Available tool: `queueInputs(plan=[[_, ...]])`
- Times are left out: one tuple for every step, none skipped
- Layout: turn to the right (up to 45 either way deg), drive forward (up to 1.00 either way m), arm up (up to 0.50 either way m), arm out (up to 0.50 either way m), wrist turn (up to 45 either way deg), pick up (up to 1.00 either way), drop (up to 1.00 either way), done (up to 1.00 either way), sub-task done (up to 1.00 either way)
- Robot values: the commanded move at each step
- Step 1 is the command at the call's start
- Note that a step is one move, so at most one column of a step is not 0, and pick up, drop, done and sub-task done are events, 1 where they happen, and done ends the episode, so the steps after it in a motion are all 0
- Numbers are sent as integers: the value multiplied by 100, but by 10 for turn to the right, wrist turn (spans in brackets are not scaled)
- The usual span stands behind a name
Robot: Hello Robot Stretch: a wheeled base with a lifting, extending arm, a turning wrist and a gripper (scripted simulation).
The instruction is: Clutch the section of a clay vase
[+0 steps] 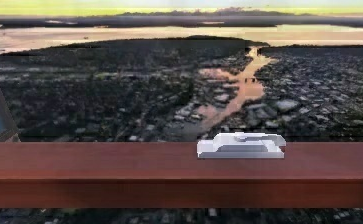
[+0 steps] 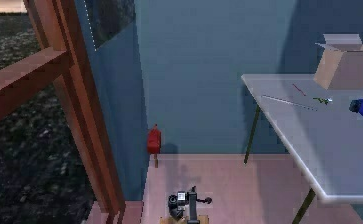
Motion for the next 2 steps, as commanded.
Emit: queueInputs(plan=[[0,0,0,-8,0,0,0,0,0],[0,0,-38,0,0,0,0,0,0]])
